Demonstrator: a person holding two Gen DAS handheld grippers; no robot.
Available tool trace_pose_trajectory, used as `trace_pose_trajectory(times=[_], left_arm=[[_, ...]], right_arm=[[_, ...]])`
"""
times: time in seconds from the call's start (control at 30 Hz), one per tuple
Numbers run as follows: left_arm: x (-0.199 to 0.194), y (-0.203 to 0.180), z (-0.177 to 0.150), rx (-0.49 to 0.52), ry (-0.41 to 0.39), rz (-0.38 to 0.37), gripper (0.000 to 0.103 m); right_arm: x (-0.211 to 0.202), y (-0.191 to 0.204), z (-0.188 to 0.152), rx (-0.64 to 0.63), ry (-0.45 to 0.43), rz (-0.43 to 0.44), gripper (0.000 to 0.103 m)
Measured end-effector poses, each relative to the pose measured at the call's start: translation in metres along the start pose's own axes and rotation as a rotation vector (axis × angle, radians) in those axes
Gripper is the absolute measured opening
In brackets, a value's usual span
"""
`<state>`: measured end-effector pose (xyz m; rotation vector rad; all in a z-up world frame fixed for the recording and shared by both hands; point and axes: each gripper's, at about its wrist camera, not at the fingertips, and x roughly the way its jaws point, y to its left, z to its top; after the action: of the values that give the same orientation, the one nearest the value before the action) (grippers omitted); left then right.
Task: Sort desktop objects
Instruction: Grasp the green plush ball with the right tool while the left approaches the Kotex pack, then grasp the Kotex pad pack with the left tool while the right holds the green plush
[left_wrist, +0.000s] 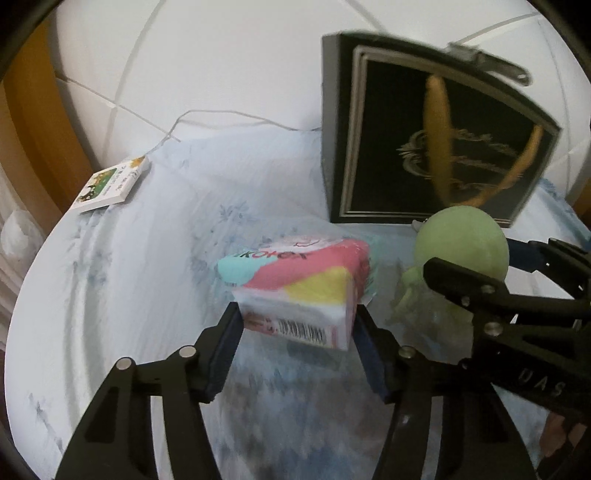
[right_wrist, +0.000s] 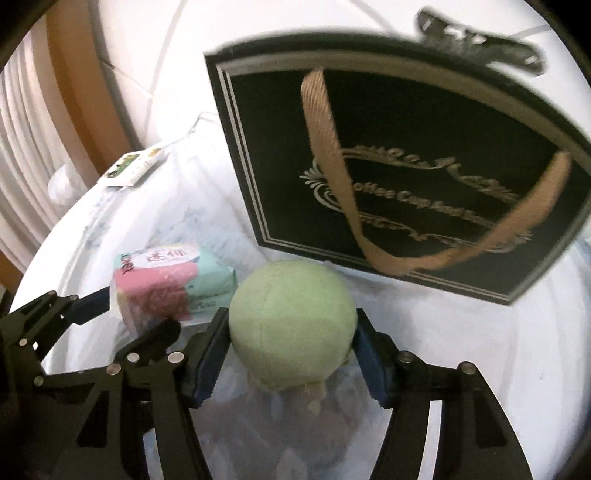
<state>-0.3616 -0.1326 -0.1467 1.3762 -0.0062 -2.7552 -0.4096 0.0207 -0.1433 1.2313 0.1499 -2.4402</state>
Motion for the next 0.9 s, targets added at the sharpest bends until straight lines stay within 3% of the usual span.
trace_pose_trajectory(times=[0.4,0.47,0.67,0.7,0.77,0.8,0.83,0.9], left_arm=[[-0.061,0.006,-0.042,-0.026,0.022,-0.039,0.053],[-0.072,0.008,-0.043,-0.024,0.014,-0.044,0.027],[-0.108,0.011,-0.048,-0.020,0.003,-0.048,0.025],[-0.110,0.013,-0.050,-0.028,0.007,-0.056,0.026],[-0.109,0.019,-0.055,-0.067,0.040,-0.058,0.045],[-0.106,0.022,-0.056,-0.083,0.058,-0.054,0.065],[-0.104,0.026,-0.058,-0.099,0.065,-0.052,0.075],[-0.100,0.033,-0.060,-0.125,0.073,-0.042,0.076]], right_arm=[[-0.069,0.011,-0.029,0.009,-0.013,-0.029,0.064],[-0.076,0.016,-0.034,0.008,-0.015,-0.028,0.064],[-0.108,0.024,-0.049,0.015,-0.029,-0.025,0.064],[-0.113,0.023,-0.053,0.023,-0.030,-0.023,0.064],[-0.121,0.022,-0.061,0.033,-0.024,-0.017,0.064],[-0.121,0.022,-0.064,0.034,-0.019,-0.018,0.064],[-0.121,0.022,-0.068,0.035,-0.007,-0.018,0.064],[-0.120,0.021,-0.072,0.041,0.003,-0.014,0.064]])
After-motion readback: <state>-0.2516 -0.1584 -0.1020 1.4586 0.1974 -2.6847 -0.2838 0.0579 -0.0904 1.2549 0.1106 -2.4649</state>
